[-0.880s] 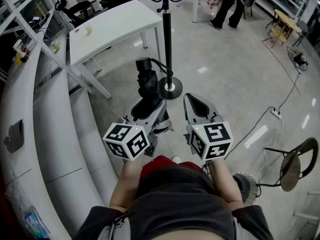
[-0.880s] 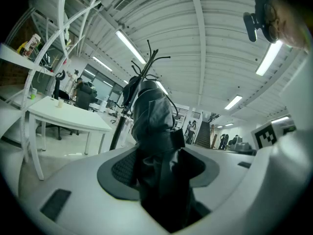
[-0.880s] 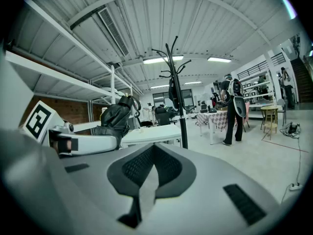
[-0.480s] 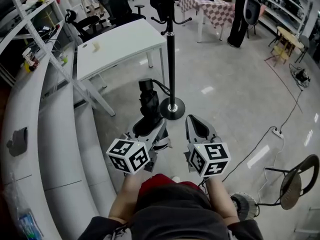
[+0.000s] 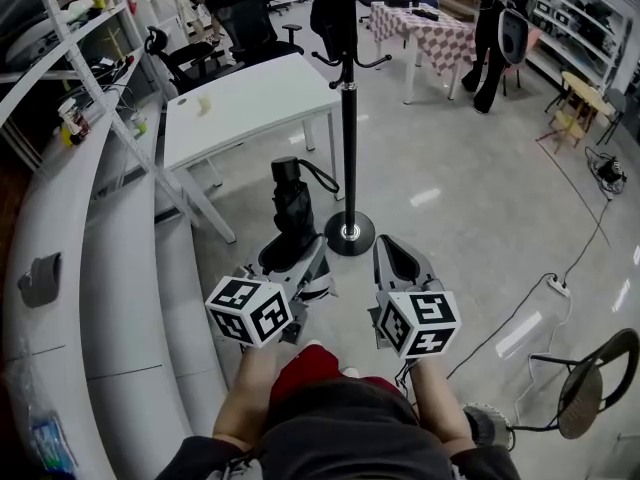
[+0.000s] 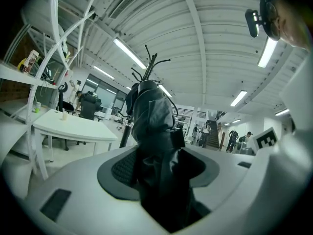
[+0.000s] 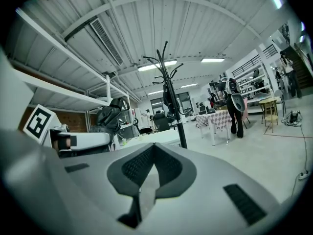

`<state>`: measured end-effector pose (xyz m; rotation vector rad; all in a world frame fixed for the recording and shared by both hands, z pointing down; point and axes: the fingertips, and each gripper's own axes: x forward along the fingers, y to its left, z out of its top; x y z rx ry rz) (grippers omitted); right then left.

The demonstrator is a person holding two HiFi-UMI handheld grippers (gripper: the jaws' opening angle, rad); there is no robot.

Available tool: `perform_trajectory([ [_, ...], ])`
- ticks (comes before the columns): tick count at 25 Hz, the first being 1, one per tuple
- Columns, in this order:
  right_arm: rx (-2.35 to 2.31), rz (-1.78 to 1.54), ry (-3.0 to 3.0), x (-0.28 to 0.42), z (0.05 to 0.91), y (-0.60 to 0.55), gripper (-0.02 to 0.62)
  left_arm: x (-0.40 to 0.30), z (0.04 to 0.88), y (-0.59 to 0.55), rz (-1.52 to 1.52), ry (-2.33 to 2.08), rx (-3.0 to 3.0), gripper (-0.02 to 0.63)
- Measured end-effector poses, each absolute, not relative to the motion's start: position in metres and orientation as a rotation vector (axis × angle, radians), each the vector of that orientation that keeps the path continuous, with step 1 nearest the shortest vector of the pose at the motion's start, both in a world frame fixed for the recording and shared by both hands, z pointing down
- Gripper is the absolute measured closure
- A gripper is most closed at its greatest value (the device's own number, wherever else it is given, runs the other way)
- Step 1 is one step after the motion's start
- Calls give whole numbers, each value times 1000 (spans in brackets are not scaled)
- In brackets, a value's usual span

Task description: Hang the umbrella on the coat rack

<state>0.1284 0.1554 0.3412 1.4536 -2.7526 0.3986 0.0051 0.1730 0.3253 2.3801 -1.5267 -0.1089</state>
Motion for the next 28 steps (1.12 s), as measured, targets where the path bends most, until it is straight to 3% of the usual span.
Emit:
perform_trajectory([
  [28,1571,431,-2665,63,335,-54,577,-74,332,-55,-76,-1445,2372,368],
])
